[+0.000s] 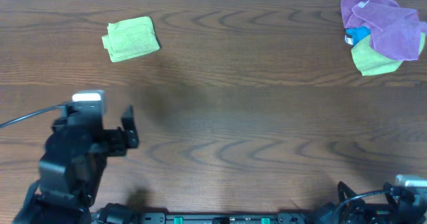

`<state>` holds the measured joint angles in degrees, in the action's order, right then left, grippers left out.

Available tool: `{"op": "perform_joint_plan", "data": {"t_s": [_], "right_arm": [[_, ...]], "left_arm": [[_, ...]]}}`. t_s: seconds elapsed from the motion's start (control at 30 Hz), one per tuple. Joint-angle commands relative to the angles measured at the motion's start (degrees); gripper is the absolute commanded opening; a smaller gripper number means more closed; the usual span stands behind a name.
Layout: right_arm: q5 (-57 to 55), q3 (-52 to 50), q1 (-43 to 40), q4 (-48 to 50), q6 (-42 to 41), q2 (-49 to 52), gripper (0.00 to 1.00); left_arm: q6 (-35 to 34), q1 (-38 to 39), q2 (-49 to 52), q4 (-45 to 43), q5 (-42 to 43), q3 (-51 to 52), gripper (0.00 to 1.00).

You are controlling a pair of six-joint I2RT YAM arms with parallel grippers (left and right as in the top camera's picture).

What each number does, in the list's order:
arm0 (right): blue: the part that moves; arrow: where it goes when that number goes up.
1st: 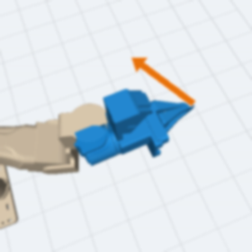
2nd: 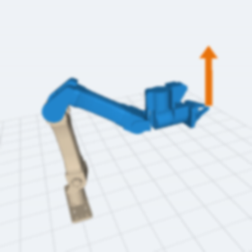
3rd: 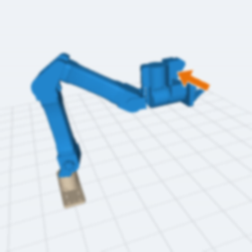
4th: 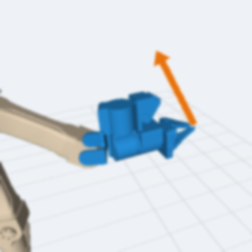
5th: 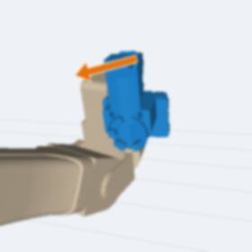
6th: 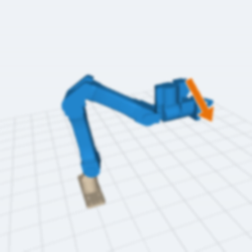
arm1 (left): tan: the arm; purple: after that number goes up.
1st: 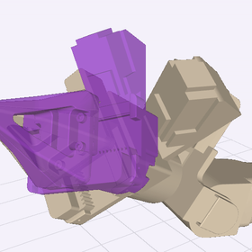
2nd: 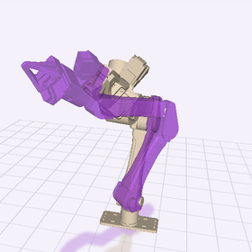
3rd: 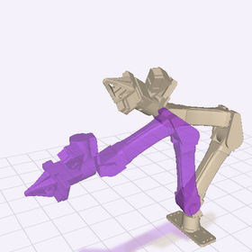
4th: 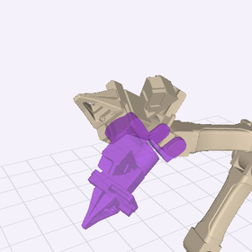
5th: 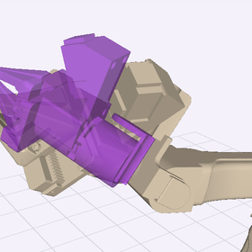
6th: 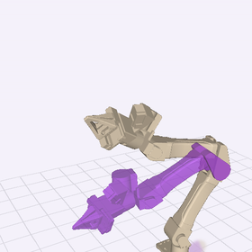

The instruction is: Fold the cloth

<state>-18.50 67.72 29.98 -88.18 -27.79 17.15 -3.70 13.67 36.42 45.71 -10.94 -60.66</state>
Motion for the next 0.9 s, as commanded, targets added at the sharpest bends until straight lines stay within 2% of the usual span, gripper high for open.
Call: {"op": "perform_joint_plan", "data": {"t_s": [0.0,0.2,0.33,0.5,0.87], "right_arm": [[-0.6,0.0,0.4,0.1,0.8,0.0,0.99],[-0.6,0.0,0.4,0.1,0.8,0.0,0.99],[-0.6,0.0,0.4,0.1,0.8,0.0,0.99],[-0.6,0.0,0.4,0.1,0.8,0.0,0.99],[-0.6,0.0,0.4,0.1,0.8,0.0,0.99]], "left_arm": [[8.8,-6.4,-4.2,-4.6,0.7,6.0,0.95],[11.6,-18.9,-11.8,-17.4,10.1,21.5,0.96],[11.6,-23.2,-16.5,-24.2,14.5,31.9,0.95],[11.4,-23.8,-21.4,-28.1,16.6,41.5,0.95],[11.4,-22.0,-26.4,-29.9,17.6,50.4,0.95]]}}
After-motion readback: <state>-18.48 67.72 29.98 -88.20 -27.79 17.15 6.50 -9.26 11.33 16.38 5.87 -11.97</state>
